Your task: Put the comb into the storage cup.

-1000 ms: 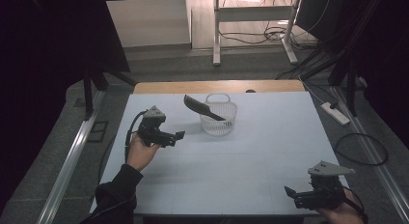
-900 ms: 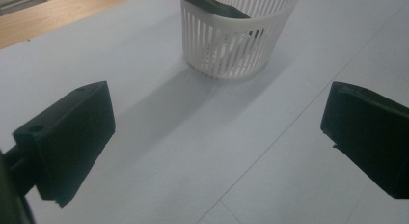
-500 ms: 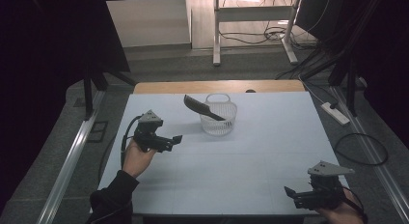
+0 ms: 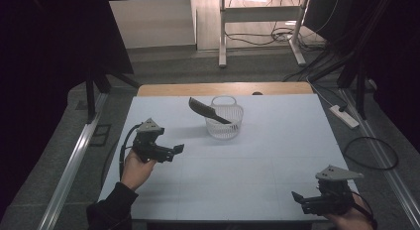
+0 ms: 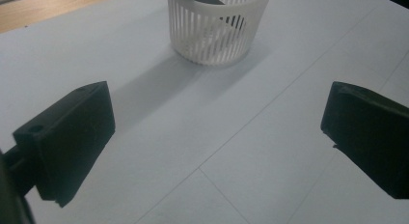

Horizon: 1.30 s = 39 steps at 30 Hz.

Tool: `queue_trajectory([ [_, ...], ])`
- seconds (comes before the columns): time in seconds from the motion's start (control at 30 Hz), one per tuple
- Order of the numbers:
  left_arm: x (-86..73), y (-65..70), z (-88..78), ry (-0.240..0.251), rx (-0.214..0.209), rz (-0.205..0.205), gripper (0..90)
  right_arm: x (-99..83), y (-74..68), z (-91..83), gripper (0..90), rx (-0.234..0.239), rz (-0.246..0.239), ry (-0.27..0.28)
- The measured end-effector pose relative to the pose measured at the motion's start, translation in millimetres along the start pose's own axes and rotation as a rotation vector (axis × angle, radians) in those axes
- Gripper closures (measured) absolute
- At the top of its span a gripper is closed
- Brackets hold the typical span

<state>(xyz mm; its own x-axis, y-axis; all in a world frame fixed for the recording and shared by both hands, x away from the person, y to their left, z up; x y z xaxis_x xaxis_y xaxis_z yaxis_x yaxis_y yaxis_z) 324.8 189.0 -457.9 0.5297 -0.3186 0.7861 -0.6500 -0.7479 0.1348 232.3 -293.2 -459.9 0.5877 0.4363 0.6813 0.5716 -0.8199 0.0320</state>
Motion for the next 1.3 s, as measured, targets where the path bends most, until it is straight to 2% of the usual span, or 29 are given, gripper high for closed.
queue_trajectory([
  [0.13,-3.9,3.5,-4.5,-0.005,0.004,0.008,0.0,0.1,-0.1,0.2,0.0,-0.001,0.0,0.0],
  [0.27,-7.8,6.3,-8.5,0.006,-0.018,0.005,0.0,0.1,-0.1,0.2,0.0,-0.002,0.0,-0.001],
  [0.6,-13.8,10.9,-16.7,0.01,-0.015,0.01,0.0,0.1,0.0,0.4,0.0,-0.004,-0.001,-0.003],
  [1.3,-27.8,11.5,-37.3,0.023,0.028,-0.02,0.0,0.2,0.0,0.6,0.0,-0.004,-0.001,-0.004],
])
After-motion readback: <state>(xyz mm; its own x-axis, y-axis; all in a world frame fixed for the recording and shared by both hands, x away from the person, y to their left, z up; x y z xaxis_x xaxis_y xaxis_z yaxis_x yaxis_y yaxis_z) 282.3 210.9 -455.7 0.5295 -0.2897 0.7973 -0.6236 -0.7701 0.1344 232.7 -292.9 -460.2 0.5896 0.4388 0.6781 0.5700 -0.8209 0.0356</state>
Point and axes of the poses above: each handheld gripper's, and its own axes: z roughly forward along the jaws, x roughly out of its top, y roughly to its right, the point moved 2 cm from there along z, roughly forward along the jaws
